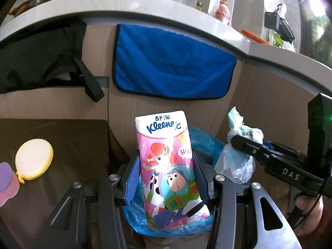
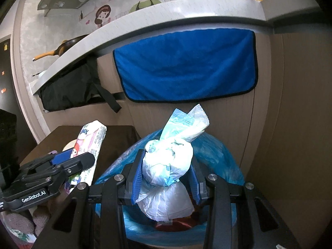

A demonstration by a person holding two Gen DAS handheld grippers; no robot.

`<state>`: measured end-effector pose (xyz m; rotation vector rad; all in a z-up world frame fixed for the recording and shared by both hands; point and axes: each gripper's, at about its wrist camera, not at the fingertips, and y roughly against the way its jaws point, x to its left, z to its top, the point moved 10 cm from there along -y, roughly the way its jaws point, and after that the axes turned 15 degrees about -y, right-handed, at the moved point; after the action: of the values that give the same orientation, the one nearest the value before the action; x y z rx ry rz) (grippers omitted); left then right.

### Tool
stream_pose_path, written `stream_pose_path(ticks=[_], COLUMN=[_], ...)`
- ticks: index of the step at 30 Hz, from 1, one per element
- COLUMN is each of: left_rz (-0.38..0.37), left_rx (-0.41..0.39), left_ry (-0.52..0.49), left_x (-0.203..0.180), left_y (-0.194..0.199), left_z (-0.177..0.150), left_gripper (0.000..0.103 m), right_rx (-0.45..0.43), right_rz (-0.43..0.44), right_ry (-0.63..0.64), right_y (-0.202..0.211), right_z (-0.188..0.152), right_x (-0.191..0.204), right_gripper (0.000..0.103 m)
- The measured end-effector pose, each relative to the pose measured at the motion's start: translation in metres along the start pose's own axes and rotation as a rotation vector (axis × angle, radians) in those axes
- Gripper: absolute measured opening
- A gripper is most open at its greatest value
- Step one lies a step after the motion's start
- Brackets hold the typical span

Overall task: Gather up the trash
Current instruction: 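Lower both items into the bin and open both grippers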

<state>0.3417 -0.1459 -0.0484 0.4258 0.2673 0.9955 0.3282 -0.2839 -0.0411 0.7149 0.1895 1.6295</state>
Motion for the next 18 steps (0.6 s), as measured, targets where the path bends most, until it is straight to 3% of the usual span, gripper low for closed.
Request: stream_pose_path(ticks=[9,18], left_rz=[-0.045,-0.072], left_rx=[-0.005,0.061], left_ry=[-0.007,0.016], left_x=[-0.007,-0.008], left_y=[-0.027,-0.059], left_z=[0.004,-0.011], left_gripper=[0.049,0.049], right_rx=[0.014,0.055], right_rz=[-0.003,-0.016], right_ry=[-0.010,-0.023], right_y=[-0.021,-0.044], right_z=[-0.002,-0.011], right_x=[-0.015,-0.028], right_gripper=[0.036,0.036])
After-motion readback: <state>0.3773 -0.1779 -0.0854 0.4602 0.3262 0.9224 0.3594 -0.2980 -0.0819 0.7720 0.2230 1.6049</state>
